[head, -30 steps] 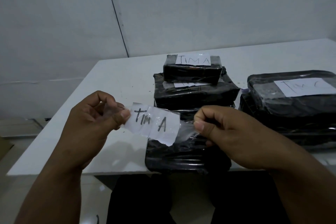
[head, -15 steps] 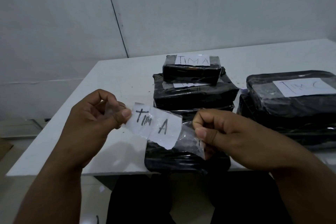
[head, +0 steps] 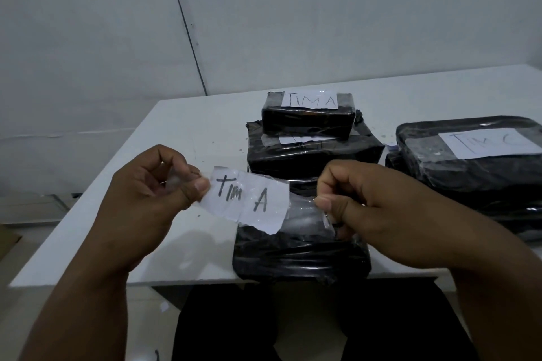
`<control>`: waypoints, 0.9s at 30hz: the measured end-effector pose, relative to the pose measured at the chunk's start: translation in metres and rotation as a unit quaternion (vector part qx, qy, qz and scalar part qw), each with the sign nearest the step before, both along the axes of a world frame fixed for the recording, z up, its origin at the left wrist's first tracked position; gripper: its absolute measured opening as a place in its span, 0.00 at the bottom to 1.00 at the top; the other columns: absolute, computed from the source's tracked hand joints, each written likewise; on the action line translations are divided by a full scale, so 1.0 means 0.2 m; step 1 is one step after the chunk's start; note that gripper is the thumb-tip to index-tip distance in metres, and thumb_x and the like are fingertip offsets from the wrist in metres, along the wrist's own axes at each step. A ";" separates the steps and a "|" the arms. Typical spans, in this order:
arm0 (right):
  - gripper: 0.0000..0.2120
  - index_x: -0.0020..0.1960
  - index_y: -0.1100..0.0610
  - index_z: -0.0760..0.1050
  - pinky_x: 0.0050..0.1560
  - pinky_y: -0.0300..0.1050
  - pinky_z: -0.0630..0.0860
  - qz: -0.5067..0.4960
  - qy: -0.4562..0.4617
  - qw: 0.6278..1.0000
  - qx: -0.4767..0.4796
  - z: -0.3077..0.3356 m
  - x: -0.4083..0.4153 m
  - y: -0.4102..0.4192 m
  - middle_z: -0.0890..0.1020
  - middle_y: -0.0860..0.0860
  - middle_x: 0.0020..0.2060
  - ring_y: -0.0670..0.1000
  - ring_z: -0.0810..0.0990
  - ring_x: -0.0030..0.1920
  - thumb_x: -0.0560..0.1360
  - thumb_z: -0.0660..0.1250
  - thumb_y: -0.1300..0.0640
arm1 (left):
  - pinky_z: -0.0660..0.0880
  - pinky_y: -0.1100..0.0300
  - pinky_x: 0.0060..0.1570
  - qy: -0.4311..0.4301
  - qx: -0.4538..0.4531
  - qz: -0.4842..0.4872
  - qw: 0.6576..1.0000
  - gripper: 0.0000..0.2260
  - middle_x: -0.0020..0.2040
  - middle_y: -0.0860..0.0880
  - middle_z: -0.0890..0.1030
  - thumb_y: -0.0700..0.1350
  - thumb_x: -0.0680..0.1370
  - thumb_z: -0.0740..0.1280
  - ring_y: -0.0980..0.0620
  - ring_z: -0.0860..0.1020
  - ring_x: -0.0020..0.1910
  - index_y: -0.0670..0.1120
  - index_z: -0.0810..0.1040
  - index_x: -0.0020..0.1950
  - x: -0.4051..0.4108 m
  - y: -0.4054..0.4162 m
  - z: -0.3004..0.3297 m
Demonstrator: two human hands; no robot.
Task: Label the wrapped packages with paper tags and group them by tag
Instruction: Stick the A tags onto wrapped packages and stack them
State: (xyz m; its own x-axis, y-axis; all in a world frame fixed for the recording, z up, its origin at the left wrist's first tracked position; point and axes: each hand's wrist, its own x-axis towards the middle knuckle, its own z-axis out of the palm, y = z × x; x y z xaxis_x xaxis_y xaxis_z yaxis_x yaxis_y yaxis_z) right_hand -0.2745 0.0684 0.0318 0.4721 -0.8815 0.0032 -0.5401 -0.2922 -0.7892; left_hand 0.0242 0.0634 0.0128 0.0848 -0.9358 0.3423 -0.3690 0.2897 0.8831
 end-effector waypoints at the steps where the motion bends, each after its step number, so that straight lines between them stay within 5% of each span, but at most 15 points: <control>1: 0.07 0.44 0.42 0.75 0.45 0.59 0.82 -0.011 -0.008 1.000 0.004 -0.01 0.00 0.00 0.83 0.50 0.40 0.55 0.83 0.42 0.81 0.63 0.47 | 0.77 0.55 0.39 -0.002 -0.001 0.009 1.000 0.13 0.41 0.48 0.86 0.37 0.70 0.80 0.54 0.81 0.35 0.50 0.77 0.38 -0.01 0.00 0.00; 5: 0.08 0.46 0.44 0.80 0.49 0.55 0.84 -0.056 -0.033 0.997 0.039 -0.03 -0.01 -0.01 0.84 0.44 0.39 0.47 0.85 0.40 0.81 0.63 0.47 | 0.78 0.56 0.39 0.017 -0.011 0.018 1.000 0.09 0.41 0.50 0.86 0.43 0.69 0.76 0.55 0.81 0.37 0.53 0.78 0.36 -0.05 0.02 -0.01; 12: 0.13 0.41 0.48 0.80 0.51 0.57 0.84 -0.095 -0.064 0.992 0.043 -0.03 -0.04 0.00 0.85 0.50 0.38 0.48 0.86 0.39 0.75 0.67 0.40 | 0.76 0.48 0.45 0.070 -0.024 0.021 0.997 0.09 0.42 0.50 0.85 0.48 0.66 0.78 0.46 0.79 0.40 0.54 0.79 0.39 0.01 0.03 -0.01; 17: 0.22 0.47 0.49 0.84 0.50 0.53 0.86 -0.113 -0.199 0.960 0.163 -0.07 0.00 0.02 0.86 0.46 0.43 0.46 0.87 0.47 0.66 0.66 0.33 | 0.77 0.46 0.49 0.110 -0.038 0.026 0.993 0.11 0.42 0.51 0.85 0.54 0.63 0.77 0.47 0.80 0.42 0.54 0.79 0.39 0.01 0.03 0.01; 23: 0.18 0.49 0.61 0.85 0.51 0.58 0.84 -0.088 -0.299 0.923 0.225 -0.09 0.01 0.03 0.86 0.54 0.45 0.61 0.86 0.52 0.71 0.70 0.46 | 0.76 0.47 0.48 0.125 -0.035 0.033 0.991 0.10 0.42 0.51 0.84 0.51 0.64 0.78 0.47 0.79 0.42 0.54 0.78 0.39 0.02 0.05 -0.02; 27: 0.11 0.47 0.61 0.84 0.51 0.57 0.84 -0.083 -0.282 0.932 0.210 -0.08 0.01 0.03 0.86 0.56 0.46 0.55 0.86 0.49 0.75 0.71 0.53 | 0.75 0.47 0.48 0.124 -0.032 0.032 0.991 0.09 0.41 0.51 0.84 0.44 0.67 0.77 0.46 0.79 0.42 0.53 0.78 0.39 0.02 0.05 -0.02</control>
